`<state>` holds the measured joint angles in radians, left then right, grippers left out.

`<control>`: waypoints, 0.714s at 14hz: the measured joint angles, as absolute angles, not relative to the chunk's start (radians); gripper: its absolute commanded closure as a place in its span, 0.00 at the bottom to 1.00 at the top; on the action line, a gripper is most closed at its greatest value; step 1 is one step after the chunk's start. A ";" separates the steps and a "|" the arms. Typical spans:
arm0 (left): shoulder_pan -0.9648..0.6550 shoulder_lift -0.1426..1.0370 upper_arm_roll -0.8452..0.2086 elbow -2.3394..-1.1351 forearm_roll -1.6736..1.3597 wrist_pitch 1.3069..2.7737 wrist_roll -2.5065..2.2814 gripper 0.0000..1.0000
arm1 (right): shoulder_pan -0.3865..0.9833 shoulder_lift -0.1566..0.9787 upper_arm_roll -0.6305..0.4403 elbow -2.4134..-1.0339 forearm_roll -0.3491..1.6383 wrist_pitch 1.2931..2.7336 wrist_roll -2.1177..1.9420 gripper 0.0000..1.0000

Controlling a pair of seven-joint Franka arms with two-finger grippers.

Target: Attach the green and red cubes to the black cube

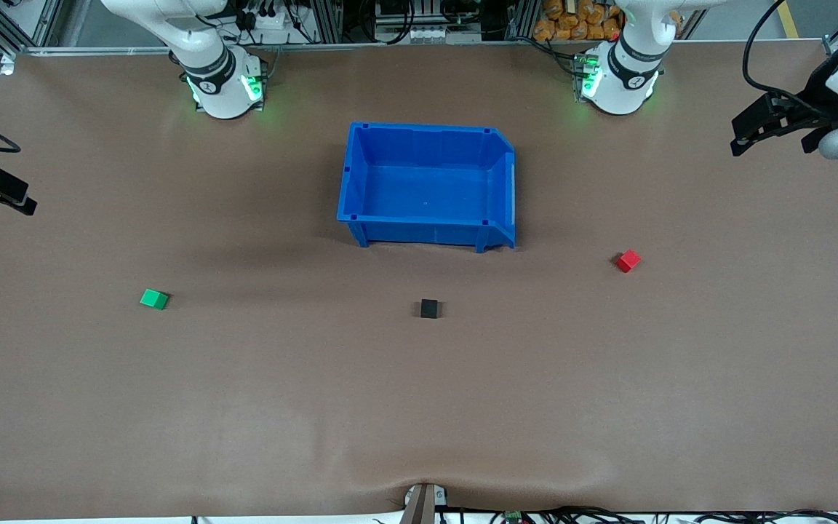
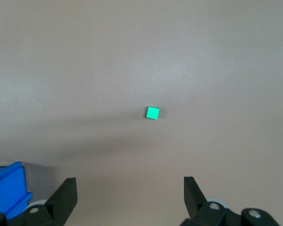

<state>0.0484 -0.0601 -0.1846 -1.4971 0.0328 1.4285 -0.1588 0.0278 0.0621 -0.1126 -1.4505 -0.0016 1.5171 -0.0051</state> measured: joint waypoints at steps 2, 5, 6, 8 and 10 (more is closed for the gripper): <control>0.048 -0.060 -0.185 -1.497 0.033 1.428 -0.159 0.00 | 0.028 0.062 -0.113 -1.450 -0.002 1.517 -0.005 0.00; 0.049 -0.060 -0.185 -1.495 0.064 1.429 -0.154 0.00 | 0.028 0.062 -0.113 -1.451 -0.002 1.517 -0.005 0.00; 0.049 -0.060 -0.185 -1.490 0.086 1.429 -0.152 0.00 | 0.027 0.062 -0.113 -1.451 -0.002 1.517 -0.005 0.00; 0.048 -0.060 -0.188 -1.482 0.109 1.429 -0.146 0.00 | 0.027 0.063 -0.113 -1.451 -0.002 1.517 -0.005 0.00; 0.048 -0.060 -0.191 -1.481 0.111 1.425 -0.136 0.00 | 0.024 0.076 -0.113 -1.454 -0.002 1.516 -0.005 0.00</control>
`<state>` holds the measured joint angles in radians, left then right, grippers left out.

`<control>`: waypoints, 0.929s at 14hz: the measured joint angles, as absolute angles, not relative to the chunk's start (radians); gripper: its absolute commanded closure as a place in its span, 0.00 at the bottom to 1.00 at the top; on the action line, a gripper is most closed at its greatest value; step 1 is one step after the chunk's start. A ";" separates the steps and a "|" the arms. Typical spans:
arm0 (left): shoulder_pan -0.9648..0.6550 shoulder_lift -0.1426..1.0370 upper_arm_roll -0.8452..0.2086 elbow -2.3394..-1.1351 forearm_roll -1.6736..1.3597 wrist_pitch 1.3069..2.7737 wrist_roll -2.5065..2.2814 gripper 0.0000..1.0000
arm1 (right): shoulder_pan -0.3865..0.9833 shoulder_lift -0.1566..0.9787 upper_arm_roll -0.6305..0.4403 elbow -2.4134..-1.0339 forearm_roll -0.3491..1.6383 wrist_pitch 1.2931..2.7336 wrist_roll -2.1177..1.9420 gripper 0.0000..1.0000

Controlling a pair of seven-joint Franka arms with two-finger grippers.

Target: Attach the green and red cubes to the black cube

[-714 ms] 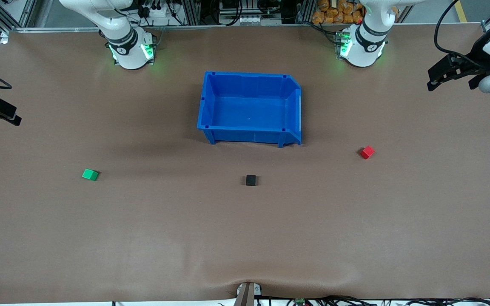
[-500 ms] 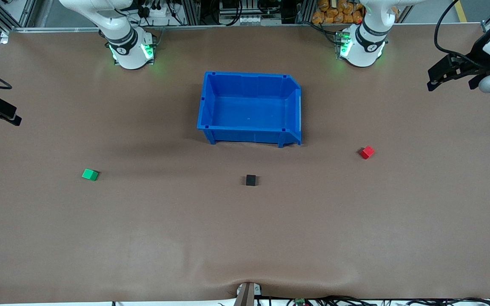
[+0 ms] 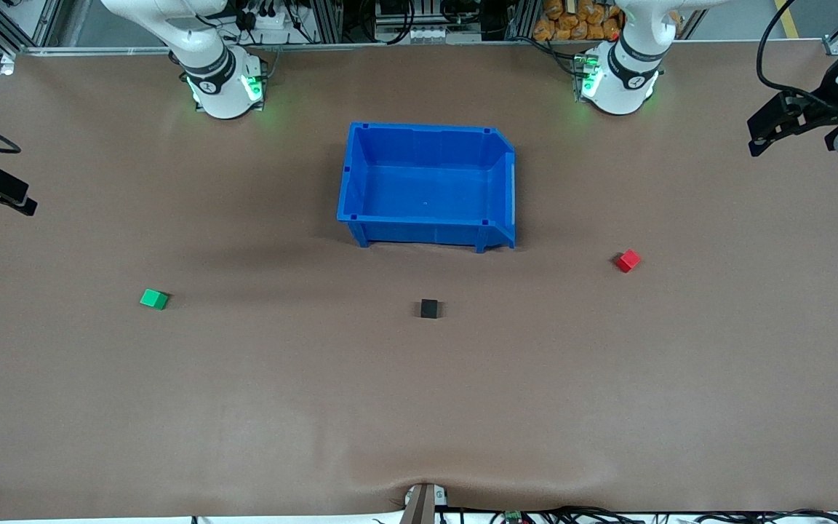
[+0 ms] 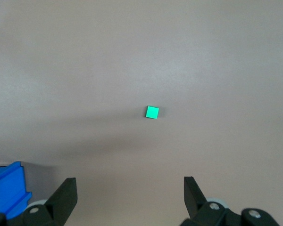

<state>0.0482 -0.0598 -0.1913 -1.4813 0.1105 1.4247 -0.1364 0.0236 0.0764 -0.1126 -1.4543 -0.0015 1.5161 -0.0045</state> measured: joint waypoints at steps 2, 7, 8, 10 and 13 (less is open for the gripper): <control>0.048 -0.059 -0.192 -1.482 0.110 1.402 -0.114 0.00 | 0.017 0.137 -0.113 -1.464 -0.002 1.519 -0.004 0.00; 0.048 -0.056 -0.192 -1.493 0.110 1.392 -0.104 0.00 | -0.004 0.281 -0.113 -1.458 -0.024 1.579 -0.004 0.00; 0.048 -0.055 -0.192 -1.498 0.110 1.391 -0.104 0.00 | -0.011 0.289 -0.113 -1.457 -0.024 1.580 -0.004 0.00; 0.048 -0.054 -0.192 -1.509 0.110 1.391 -0.104 0.00 | -0.025 0.301 -0.113 -1.461 -0.023 1.571 -0.004 0.00; 0.048 -0.054 -0.192 -1.537 0.110 1.390 -0.104 0.00 | -0.044 0.339 -0.113 -1.474 -0.023 1.555 -0.004 0.00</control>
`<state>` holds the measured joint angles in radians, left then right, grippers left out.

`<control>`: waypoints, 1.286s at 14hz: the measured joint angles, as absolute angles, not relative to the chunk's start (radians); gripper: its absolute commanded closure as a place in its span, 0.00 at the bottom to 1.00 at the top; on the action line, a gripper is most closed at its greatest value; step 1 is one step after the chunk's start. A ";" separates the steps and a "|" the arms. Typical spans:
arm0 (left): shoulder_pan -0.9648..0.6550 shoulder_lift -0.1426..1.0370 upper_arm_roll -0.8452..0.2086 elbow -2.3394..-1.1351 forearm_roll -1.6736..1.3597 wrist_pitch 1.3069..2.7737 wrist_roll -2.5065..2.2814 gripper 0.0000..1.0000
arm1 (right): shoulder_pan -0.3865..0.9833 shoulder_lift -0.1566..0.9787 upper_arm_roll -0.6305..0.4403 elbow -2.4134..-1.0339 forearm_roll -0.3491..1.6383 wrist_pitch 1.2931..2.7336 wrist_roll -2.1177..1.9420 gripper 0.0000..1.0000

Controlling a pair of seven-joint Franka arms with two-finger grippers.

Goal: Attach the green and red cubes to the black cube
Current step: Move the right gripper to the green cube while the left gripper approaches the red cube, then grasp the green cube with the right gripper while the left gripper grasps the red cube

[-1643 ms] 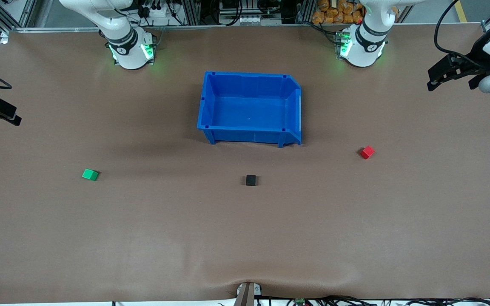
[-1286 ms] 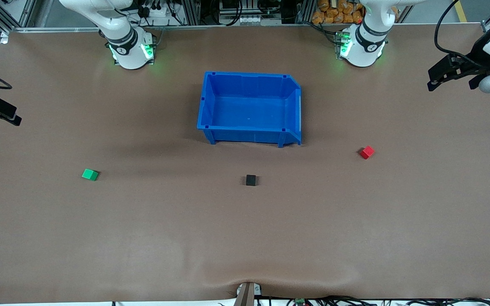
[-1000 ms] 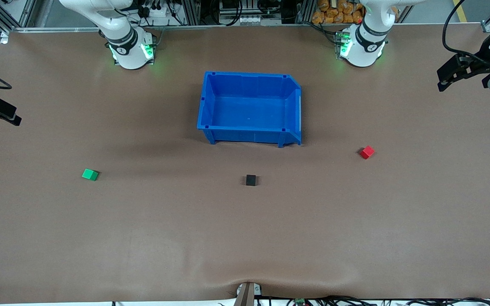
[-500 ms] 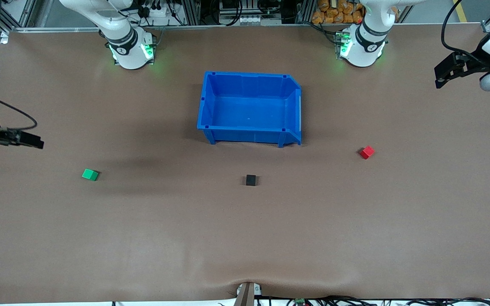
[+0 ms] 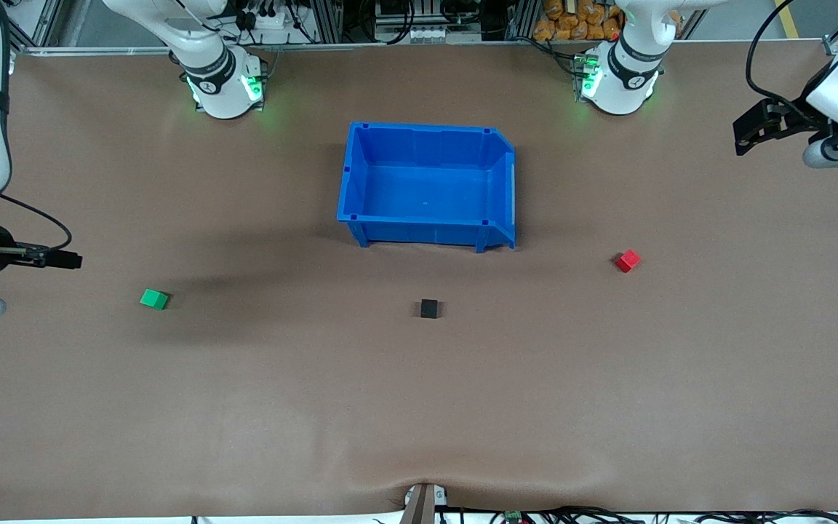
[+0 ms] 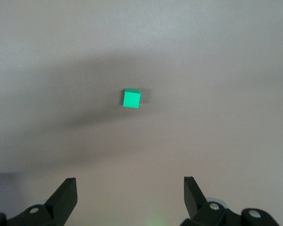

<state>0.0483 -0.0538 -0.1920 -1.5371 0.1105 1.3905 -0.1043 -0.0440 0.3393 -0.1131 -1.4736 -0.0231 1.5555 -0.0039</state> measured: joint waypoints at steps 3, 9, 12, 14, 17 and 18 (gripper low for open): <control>0.048 -0.054 -0.192 -1.574 0.111 1.406 -0.104 0.00 | -0.050 0.390 -0.113 -1.480 -0.023 1.559 -0.004 0.00; 0.069 -0.055 -0.188 -1.683 0.111 1.508 -0.112 0.00 | -0.084 0.595 -0.113 -1.490 -0.023 1.604 -0.001 0.00; 0.084 -0.062 -0.187 -1.765 0.111 1.599 -0.116 0.00 | -0.117 0.665 -0.112 -1.490 -0.022 1.693 -0.004 0.00; 0.084 -0.066 -0.187 -1.815 0.110 1.647 -0.131 0.00 | -0.118 0.687 -0.108 -1.490 -0.009 1.737 -0.003 0.00; 0.084 -0.073 -0.187 -1.896 0.110 1.732 -0.153 0.00 | -0.115 0.718 -0.099 -1.491 0.063 1.812 -0.001 0.00; 0.084 -0.076 -0.189 -1.924 0.111 1.761 -0.170 0.00 | -0.113 0.732 -0.098 -1.491 0.071 1.825 0.003 0.00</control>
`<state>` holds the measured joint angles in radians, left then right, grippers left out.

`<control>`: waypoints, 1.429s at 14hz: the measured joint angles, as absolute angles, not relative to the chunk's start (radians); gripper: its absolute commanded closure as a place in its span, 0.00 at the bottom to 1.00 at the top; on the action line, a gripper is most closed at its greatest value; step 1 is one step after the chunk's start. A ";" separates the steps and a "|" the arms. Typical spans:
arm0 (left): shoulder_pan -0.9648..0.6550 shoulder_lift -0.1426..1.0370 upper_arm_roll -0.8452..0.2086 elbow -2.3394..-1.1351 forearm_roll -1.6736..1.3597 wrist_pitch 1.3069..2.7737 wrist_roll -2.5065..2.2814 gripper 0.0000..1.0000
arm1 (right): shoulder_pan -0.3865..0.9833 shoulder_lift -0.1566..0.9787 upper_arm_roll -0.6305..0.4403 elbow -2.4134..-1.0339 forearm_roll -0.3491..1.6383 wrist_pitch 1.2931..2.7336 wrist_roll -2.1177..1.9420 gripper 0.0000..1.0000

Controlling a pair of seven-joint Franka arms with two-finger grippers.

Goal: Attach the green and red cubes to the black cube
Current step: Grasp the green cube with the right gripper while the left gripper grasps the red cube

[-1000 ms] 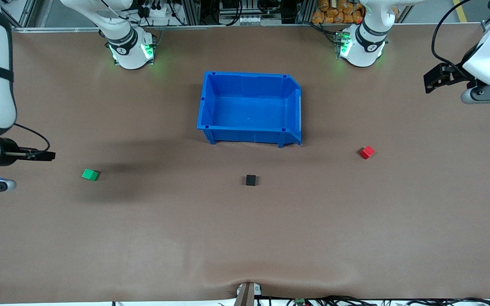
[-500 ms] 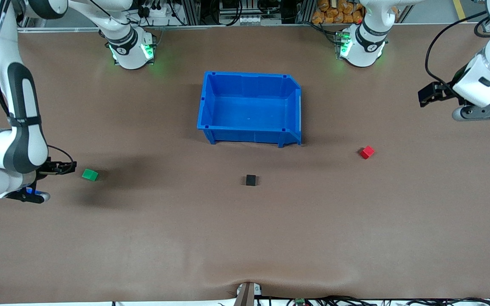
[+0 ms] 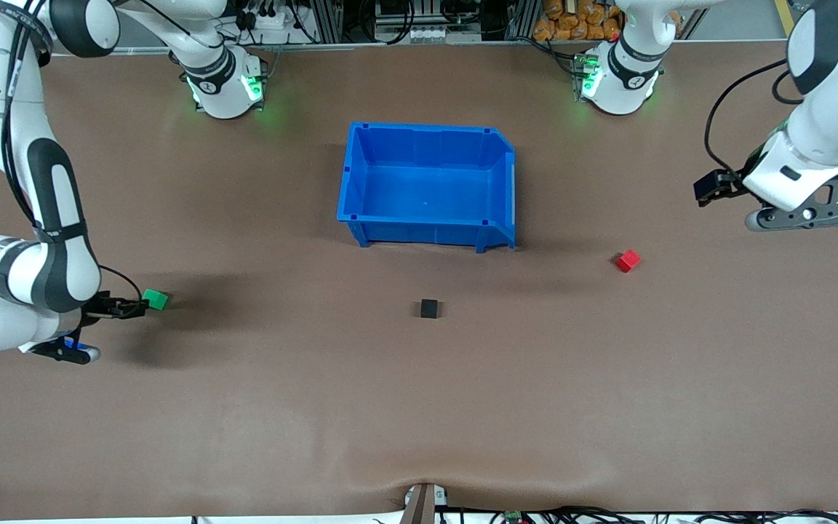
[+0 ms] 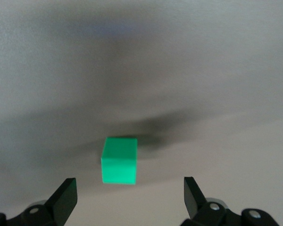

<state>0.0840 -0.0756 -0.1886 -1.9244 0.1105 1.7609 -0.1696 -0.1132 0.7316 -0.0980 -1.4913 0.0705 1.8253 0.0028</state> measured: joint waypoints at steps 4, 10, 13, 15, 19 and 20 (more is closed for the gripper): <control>0.079 -0.078 -0.208 -1.990 0.110 1.823 -0.291 0.00 | -0.109 0.779 -0.094 -1.492 0.123 1.860 0.011 0.14; 0.075 -0.037 -0.233 -2.109 0.110 2.019 -0.350 0.00 | -0.108 0.823 -0.094 -1.486 0.151 1.879 0.013 0.56; 0.075 0.014 -0.234 -2.256 0.110 2.213 -0.462 0.00 | -0.110 0.821 -0.101 -1.477 0.151 1.870 0.035 0.63; 0.075 0.070 -0.234 -2.308 0.110 2.302 -0.579 0.00 | -0.110 0.821 -0.101 -1.476 0.152 1.869 0.061 0.87; 0.075 0.166 -0.234 -2.340 0.111 2.430 -0.818 0.00 | -0.111 0.821 -0.101 -1.452 0.159 1.808 0.076 1.00; 0.075 0.189 -0.234 -2.344 0.111 2.464 -0.861 0.00 | -0.110 0.821 -0.100 -1.443 0.181 1.791 0.088 1.00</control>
